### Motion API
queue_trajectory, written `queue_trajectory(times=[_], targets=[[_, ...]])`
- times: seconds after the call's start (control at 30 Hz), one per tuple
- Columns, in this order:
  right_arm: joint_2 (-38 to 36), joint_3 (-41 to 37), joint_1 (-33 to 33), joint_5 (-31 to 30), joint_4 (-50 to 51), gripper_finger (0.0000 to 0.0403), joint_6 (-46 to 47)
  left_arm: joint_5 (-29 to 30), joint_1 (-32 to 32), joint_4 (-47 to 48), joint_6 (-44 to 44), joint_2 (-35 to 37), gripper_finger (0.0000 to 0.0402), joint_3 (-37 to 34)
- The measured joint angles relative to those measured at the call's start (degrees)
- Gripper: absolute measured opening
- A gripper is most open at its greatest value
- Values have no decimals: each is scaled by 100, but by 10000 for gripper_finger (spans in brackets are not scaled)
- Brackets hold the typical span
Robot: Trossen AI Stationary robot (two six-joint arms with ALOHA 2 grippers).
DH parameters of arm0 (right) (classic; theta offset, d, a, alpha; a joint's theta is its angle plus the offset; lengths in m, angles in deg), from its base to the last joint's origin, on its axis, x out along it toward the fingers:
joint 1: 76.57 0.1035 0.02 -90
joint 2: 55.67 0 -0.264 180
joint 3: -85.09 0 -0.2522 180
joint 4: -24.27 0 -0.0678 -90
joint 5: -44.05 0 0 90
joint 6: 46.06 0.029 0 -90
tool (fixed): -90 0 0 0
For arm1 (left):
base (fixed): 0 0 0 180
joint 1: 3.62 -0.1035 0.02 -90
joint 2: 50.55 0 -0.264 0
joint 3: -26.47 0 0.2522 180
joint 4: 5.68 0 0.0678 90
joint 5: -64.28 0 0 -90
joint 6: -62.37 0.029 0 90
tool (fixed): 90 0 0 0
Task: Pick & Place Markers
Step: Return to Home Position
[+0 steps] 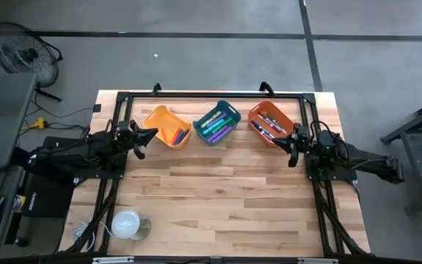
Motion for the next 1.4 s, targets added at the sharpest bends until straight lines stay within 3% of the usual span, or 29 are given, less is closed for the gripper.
queue_trajectory(times=[0.2, 1.4], targets=[[0, 0, 0, -2, -1, 1, -397, 0, 0, -5, -54, 0, 3, 0], [2, -7, -2, -4, -1, 0, -395, 7, 0, -7, -60, 0, 3, 0]])
